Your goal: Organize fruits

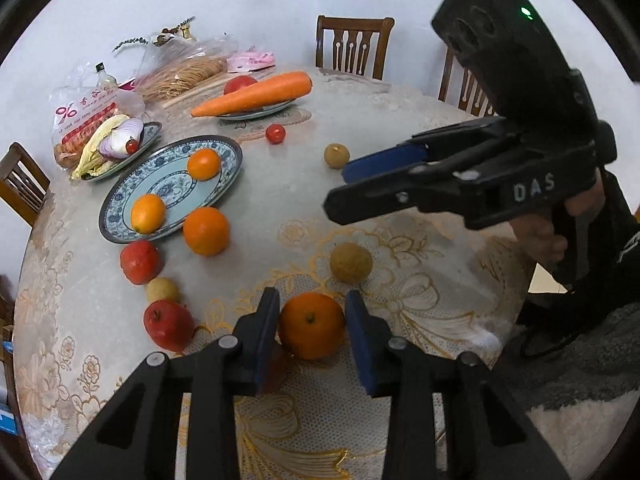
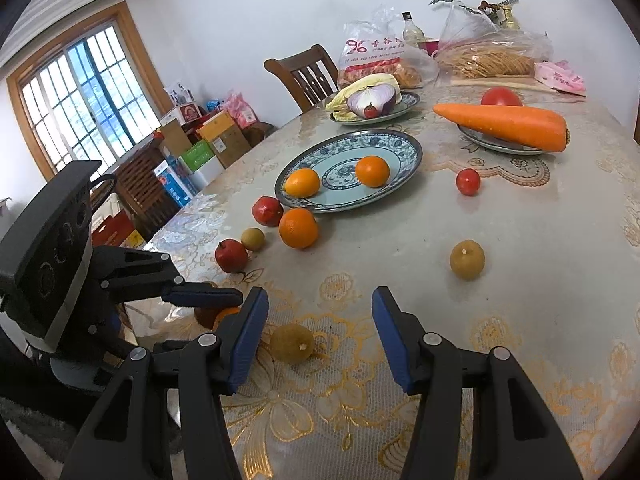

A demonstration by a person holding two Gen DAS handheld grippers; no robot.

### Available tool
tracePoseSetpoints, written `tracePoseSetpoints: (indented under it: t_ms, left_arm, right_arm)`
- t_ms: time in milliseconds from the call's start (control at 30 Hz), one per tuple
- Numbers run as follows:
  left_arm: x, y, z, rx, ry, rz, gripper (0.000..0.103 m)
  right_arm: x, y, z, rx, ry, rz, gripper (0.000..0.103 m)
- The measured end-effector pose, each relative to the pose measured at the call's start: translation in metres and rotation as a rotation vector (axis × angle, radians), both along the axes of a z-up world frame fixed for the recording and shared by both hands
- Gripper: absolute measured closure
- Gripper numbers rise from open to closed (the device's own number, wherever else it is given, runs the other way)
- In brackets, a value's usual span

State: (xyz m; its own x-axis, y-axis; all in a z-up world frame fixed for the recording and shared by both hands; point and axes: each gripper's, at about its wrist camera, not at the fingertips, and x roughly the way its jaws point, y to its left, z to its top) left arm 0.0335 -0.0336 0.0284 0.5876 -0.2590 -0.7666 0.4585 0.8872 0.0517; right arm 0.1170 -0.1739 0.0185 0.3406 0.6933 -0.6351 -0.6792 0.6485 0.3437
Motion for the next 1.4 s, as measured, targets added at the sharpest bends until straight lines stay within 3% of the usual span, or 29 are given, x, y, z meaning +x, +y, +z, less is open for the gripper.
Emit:
tracePoseSetpoints:
  t_ms: [167,267,367,500,600,700,800,1000,1167,1333,1400]
  left_arm:
    - [-0.004,0.0,0.001,-0.022,-0.005,-0.001,0.061]
    - [-0.002,0.004,0.001,-0.05,-0.011,0.006,0.068]
    - [-0.001,0.011,0.001,-0.11,0.0,0.002,0.069]
    - [-0.002,0.014,0.002,-0.13,0.002,0.01,0.07]
    - [-0.002,0.019,0.003,-0.164,0.0,0.001,0.07]
    - [0.0,0.025,0.004,-0.199,-0.007,0.005,0.07]
    - [0.001,0.032,0.007,-0.235,-0.012,0.017,0.07]
    - [0.003,0.043,0.023,-0.283,-0.058,0.049,0.07]
    - [0.021,0.067,0.052,-0.293,-0.133,0.114,0.07]
    - [0.057,0.096,0.065,-0.295,-0.133,0.171,0.07]
    - [0.078,0.109,0.063,-0.291,-0.133,0.209,0.07]
  right_arm:
    - [0.013,0.017,0.007,-0.029,-0.001,0.035,0.047]
    - [0.03,0.038,0.012,-0.06,0.024,0.096,0.047]
    - [0.043,0.063,0.012,-0.104,0.03,0.166,0.047]
    - [0.06,0.092,0.001,-0.168,0.09,0.225,0.047]
    - [0.065,0.107,-0.008,-0.204,0.099,0.255,0.051]
    - [0.071,0.113,-0.017,-0.208,0.112,0.248,0.068]
    - [0.076,0.106,-0.02,-0.169,0.129,0.259,0.068]
    - [0.081,0.071,-0.01,-0.084,0.138,0.203,0.068]
    - [0.096,0.041,0.013,-0.016,0.07,0.112,0.068]
    - [0.13,0.047,0.026,-0.045,-0.039,0.017,0.068]
    - [0.147,0.055,0.021,-0.038,0.003,0.022,0.068]
